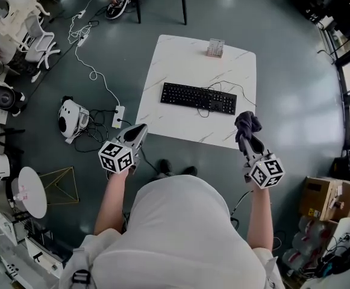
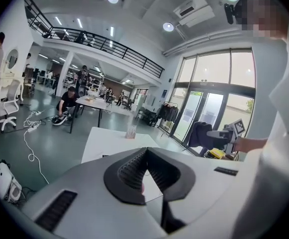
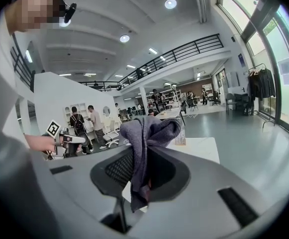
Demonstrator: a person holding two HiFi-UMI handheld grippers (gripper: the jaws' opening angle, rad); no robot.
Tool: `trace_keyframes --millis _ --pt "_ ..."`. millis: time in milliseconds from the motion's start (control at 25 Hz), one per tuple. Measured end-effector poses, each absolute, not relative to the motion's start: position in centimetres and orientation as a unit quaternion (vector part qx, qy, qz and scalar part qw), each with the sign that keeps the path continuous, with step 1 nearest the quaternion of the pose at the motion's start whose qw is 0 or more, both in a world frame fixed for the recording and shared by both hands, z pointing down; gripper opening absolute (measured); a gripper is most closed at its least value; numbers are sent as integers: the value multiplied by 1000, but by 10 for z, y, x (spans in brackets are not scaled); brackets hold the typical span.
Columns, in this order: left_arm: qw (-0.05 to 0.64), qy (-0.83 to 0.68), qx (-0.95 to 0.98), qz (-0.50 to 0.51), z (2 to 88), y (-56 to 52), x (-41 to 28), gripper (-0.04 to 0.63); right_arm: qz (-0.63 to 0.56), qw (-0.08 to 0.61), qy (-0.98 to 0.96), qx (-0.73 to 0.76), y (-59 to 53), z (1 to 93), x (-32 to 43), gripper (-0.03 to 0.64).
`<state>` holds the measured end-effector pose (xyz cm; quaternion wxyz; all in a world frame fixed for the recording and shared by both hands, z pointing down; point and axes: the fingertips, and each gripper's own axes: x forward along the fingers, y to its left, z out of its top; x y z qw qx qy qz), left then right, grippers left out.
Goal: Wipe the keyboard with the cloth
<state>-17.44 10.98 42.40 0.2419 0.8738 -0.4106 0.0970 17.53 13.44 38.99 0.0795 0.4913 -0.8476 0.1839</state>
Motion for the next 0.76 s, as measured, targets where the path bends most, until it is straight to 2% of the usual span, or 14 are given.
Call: trace_keyframes --millis 760 --pt "237 -384 887 95 419 93 -181 14 170 65 -830 526 130 369 173 75"
